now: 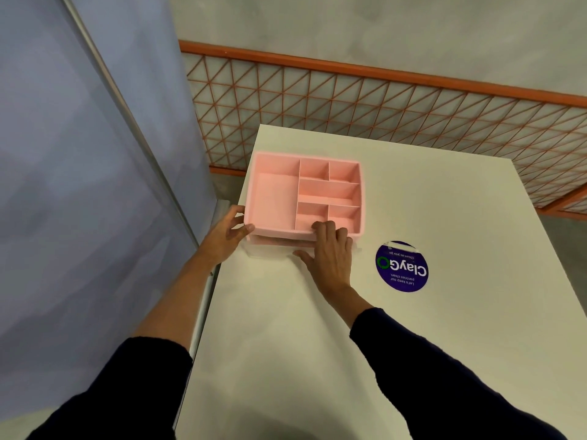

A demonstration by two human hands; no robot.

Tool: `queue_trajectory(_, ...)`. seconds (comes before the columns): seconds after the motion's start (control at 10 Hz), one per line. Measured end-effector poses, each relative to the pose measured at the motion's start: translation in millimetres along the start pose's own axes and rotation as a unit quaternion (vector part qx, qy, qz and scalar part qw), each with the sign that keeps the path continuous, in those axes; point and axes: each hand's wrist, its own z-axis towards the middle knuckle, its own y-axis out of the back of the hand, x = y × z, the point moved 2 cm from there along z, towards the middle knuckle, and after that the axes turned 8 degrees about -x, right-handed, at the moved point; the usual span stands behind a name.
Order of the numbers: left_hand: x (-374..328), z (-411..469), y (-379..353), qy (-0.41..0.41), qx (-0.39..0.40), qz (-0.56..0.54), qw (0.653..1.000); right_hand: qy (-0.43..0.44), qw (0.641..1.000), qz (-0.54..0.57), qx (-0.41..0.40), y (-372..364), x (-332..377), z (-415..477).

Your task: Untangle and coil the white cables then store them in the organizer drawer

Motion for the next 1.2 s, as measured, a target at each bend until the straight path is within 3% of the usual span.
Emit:
queue_trajectory(0.1,1.1,-0.3,1.2,0.005,0.001,0.002,1.0,0.015,0.998,-0.054,0.001,-0.2,4.5,10.8)
queue_trajectory(0.4,7.0,-3.6,0.5,0.046,0.009,-0.03,0.998,0.003,0.997,-0.073,0.018,1.6,9.5,22.5)
queue_trajectory(0.7,2.9,2.3,-10.7,-0.039,-0.067,0.111,0.991,0.021,0.995,-0.052,0.084,3.1,10.2,25.5)
queue_trajectory(0.9,13.7,-14.6,-21.0,-0.004,-0.102,0.185,0.977,0.049,0.996,0.018,0.066,13.4,-2.8,6.0)
queue_trajectory(1.0,10.7,-30.8,-31.4,0.062,-0.164,0.286,0.942,0.085,0.995,0.01,0.053,24.2,-7.8,-0.3)
queue_trajectory(1.1,0.3,-49.7,-45.0,0.083,-0.174,0.371,0.908,0.092,0.994,0.015,0.048,35.3,-13.9,-6.6)
queue_trajectory(1.2,-11.6,-60.6,-62.8,0.041,-0.059,0.42,0.905,0.135,0.981,0.005,0.141,47.3,-17.9,-12.1)
